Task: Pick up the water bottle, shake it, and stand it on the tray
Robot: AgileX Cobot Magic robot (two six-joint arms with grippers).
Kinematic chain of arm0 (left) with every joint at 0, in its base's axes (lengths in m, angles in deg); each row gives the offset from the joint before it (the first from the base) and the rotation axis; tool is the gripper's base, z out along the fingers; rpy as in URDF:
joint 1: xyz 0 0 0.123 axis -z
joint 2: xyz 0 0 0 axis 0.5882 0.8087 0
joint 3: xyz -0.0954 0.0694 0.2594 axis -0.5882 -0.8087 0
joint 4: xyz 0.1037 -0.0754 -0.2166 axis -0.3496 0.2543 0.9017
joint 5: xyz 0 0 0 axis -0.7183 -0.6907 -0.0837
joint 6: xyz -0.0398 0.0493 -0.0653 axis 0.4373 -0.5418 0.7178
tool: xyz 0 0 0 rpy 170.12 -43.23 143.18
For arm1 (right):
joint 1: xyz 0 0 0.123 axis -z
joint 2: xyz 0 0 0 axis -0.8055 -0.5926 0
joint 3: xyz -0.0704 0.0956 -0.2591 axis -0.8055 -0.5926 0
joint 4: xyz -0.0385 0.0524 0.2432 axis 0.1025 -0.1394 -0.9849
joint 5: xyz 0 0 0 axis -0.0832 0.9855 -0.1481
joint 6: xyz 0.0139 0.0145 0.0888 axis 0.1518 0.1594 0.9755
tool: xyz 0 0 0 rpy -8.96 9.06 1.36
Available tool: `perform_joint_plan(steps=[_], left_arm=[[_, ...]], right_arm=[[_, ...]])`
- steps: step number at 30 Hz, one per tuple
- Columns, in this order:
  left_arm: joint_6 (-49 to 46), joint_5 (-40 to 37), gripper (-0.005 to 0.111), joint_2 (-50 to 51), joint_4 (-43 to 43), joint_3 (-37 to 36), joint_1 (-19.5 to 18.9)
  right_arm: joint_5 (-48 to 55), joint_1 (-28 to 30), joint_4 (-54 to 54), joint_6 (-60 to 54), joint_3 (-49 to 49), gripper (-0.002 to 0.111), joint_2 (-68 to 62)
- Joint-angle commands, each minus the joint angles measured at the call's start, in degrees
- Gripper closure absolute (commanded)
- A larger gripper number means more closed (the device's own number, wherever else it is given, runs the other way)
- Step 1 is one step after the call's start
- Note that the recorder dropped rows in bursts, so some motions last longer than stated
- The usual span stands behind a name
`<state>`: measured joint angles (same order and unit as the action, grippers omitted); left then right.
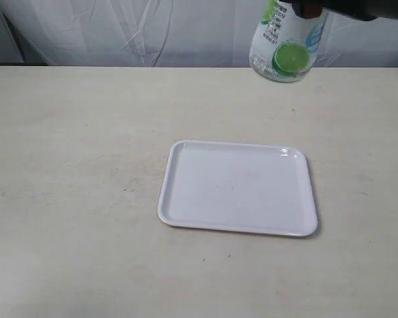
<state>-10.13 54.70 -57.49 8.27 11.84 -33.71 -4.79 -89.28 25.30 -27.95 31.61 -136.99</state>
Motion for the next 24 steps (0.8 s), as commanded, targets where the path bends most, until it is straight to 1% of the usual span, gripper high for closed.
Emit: perform_joint_plan(steps=[1,3,4,6,7,8,9,10,13,15,17,22,24], left_arm=[[0.2,0.8,0.106,-0.3,0.2,-0.2,0.1],[0.2,0.8,0.106,-0.3,0.2,-0.2,0.1],[0.2,0.8,0.106,-0.3,0.2,-0.2,0.1],[0.2,0.8,0.106,-0.3,0.2,-0.2,0.1],[0.2,0.8,0.106,-0.3,0.2,-0.2,0.1],[0.2,0.8,0.106,-0.3,0.2,-0.2,0.1],[0.2,0.8,0.106,-0.3,0.2,-0.2,0.1],[0.2,0.8,0.106,-0.3,0.2,-0.2,0.1],[0.2,0.8,0.106,-0.3,0.2,-0.2,0.1],[0.2,0.8,0.106,-0.3,0.2,-0.2,0.1],[0.2,0.8,0.106,-0.3,0.2,-0.2,0.1],[0.2,0.8,0.106,-0.3,0.2,-0.2,0.1],[0.2,0.8,0.106,-0.3,0.2,-0.2,0.1]], right_arm=[[0.0,0.1,0.7,-0.1,-6.9,0.109,-5.2],[-8.3,0.0,1.2,-0.6,-11.3,0.109,-8.0],[-17.8,-1.0,1.2,-0.6,-14.7,0.109,-9.7],[-31.4,-2.7,1.4,0.7,-19.1,0.109,-11.5],[-39.1,-3.9,4.0,4.9,-21.5,0.109,-12.8],[-42.6,-4.5,7.6,8.3,-22.8,0.109,-13.8],[-44.8,-4.5,12.6,12.2,-23.7,0.109,-14.7],[-45.8,-4.5,20.9,19.0,-24.1,0.109,-16.2],[-45.9,-4.4,33.6,29.3,-23.2,0.109,-21.0],[-46.3,-4.4,34.7,32.1,-21.9,0.109,-24.8],[-47.8,-4.4,34.7,32.4,-20.9,0.109,-28.5],[-58.8,-4.4,36.7,32.6,-20.4,0.109,-36.1],[-61.7,-4.4,36.7,32.6,-20.4,0.109,-38.0]])
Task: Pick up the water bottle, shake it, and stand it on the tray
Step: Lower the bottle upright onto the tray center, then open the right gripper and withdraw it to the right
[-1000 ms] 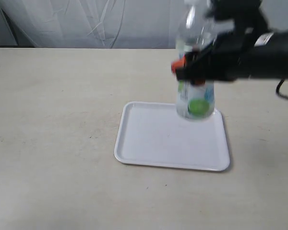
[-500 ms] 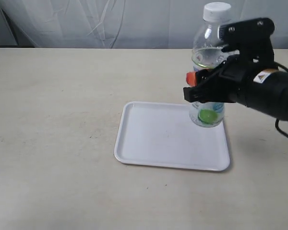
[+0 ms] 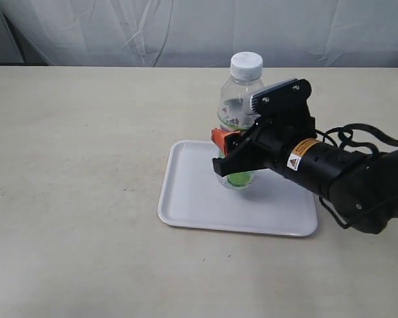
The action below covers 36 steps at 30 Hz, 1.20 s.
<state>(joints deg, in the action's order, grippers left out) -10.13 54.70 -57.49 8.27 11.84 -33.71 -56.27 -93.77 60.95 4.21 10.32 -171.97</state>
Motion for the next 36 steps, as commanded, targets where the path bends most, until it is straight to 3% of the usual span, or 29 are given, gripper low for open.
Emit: perform_joint_plan(steps=[1,11,13,14,16,17,19,20,28,36], left_arm=[[0.2,0.8,0.106,-0.3,0.2,-0.2,0.1],[0.2,0.8,0.106,-0.3,0.2,-0.2,0.1],[0.2,0.8,0.106,-0.3,0.2,-0.2,0.1],[0.2,0.8,0.106,-0.3,0.2,-0.2,0.1],[0.2,0.8,0.106,-0.3,0.2,-0.2,0.1],[0.2,0.8,0.106,-0.3,0.2,-0.2,0.1],[0.2,0.8,0.106,-0.3,0.2,-0.2,0.1],[0.2,0.8,0.106,-0.3,0.2,-0.2,0.1],[0.2,0.8,0.106,-0.3,0.2,-0.2,0.1],[0.2,0.8,0.106,-0.3,0.2,-0.2,0.1]], right_arm=[[-10.7,0.1,1.1,0.4,1.0,0.109,-4.2],[-10.7,0.1,2.9,-1.0,2.4,0.109,-8.8],[-10.6,0.1,2.9,-0.9,2.4,0.102,-8.8],[-10.4,0.1,2.9,-0.5,2.4,0.094,-8.8],[-9.1,0.1,2.9,0.9,2.4,0.066,-8.8],[-7.7,0.1,2.8,1.0,2.4,0.044,-8.8],[-4.6,0.1,1.4,1.3,2.4,0.017,-8.8],[-3.4,0.1,1.3,1.3,2.4,0.012,-8.8],[6.3,0.1,1.3,4.5,2.4,0.010,-7.8],[26.3,0.1,2.4,5.4,2.4,0.010,-0.8]])
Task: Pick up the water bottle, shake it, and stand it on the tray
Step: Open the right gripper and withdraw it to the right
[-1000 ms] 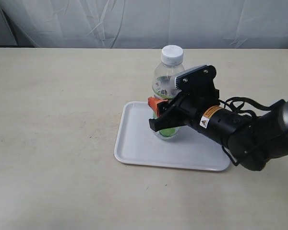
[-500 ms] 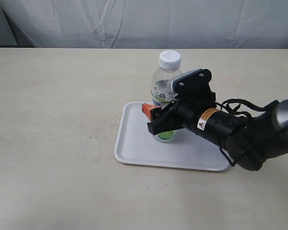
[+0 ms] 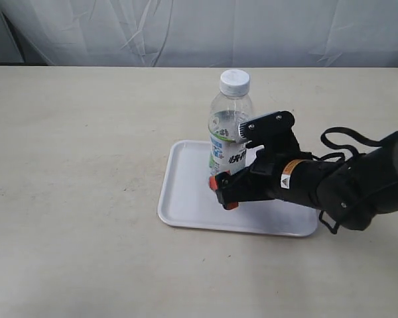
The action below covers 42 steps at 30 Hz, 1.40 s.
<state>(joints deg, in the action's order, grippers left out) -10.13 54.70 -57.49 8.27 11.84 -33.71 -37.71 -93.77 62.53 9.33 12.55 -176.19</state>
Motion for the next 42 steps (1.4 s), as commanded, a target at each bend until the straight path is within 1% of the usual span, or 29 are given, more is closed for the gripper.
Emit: perform_joint_plan(steps=[1,3,4,6,10,12,17,22,29,34,38,40,42], left_arm=[[0.2,0.8,0.106,-0.3,0.2,-0.2,0.1],[0.2,0.8,0.106,-0.3,0.2,-0.2,0.1],[0.2,0.8,0.106,-0.3,0.2,-0.2,0.1],[0.2,0.8,0.106,-0.3,0.2,-0.2,0.1],[0.2,0.8,0.106,-0.3,0.2,-0.2,0.1],[0.2,0.8,0.106,-0.3,0.2,-0.2,0.1],[0.2,0.8,0.106,-0.3,0.2,-0.2,0.1],[0.2,0.8,0.106,-0.3,0.2,-0.2,0.1],[0.2,0.8,0.106,-0.3,0.2,-0.2,0.1],[0.2,0.8,0.106,-0.3,0.2,-0.2,0.1],[0.2,0.8,0.106,-0.3,0.2,-0.2,0.1],[0.2,0.8,0.106,-0.3,0.2,-0.2,0.1],[0.2,0.8,0.106,-0.3,0.2,-0.2,0.1]], right_arm=[[9.5,0.1,0.8,0.3,0.1,0.011,4.5],[12.5,0.1,0.8,0.3,0.1,0.019,6.7],[14.3,0.1,0.8,0.3,0.1,0.026,8.0],[19.1,0.1,0.8,0.3,0.1,0.047,10.4],[30.9,0.1,-1.6,0.6,0.1,0.108,15.9],[36.5,0.1,-3.2,0.9,0.1,0.105,19.1],[48.2,0.1,-4.7,1.1,-0.5,0.105,28.7],[57.9,0.1,-7.5,1.4,-0.5,0.105,38.4],[73.0,0.1,-16.2,1.4,-0.5,0.105,48.9],[73.6,0.1,-19.5,1.4,-0.5,0.105,52.2],[74.3,0.1,-20.2,1.3,-0.5,0.105,52.2],[74.0,0.1,-18.9,0.8,-0.6,0.105,53.3],[69.3,0.1,-15.2,-1.1,-1.2,0.105,57.0]])
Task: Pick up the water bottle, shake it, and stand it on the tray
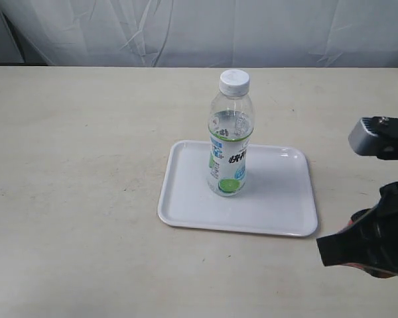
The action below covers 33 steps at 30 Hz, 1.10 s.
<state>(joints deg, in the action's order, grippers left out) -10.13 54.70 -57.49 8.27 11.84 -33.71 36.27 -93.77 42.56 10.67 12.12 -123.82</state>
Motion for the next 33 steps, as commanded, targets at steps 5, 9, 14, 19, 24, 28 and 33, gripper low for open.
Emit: perform_joint_plan(steps=[5,9,14,19,24,28,33], left_arm=[[0.2,0.8,0.106,-0.3,0.2,-0.2,0.1],[0.2,0.8,0.106,-0.3,0.2,-0.2,0.1],[0.2,0.8,0.106,-0.3,0.2,-0.2,0.1],[0.2,0.8,0.106,-0.3,0.2,-0.2,0.1],[0.2,0.8,0.106,-0.3,0.2,-0.2,0.1],[0.2,0.8,0.106,-0.3,0.2,-0.2,0.1],[0.2,0.8,0.106,-0.3,0.2,-0.2,0.1]], right_arm=[[-26.4,5.8,6.8,-4.3,-6.9,0.105,20.2],[-33.5,14.3,6.6,-4.3,-13.6,0.105,32.1],[-37.9,22.0,7.0,-4.5,-21.2,0.105,43.1],[-40.8,28.1,3.7,-4.5,-28.7,0.105,49.0],[-45.5,31.6,0.0,-4.5,-33.9,0.105,50.4],[-42.9,32.1,-0.1,-4.6,-33.9,0.105,50.4],[-42.8,32.1,-0.9,-4.6,-33.9,0.105,50.4]])
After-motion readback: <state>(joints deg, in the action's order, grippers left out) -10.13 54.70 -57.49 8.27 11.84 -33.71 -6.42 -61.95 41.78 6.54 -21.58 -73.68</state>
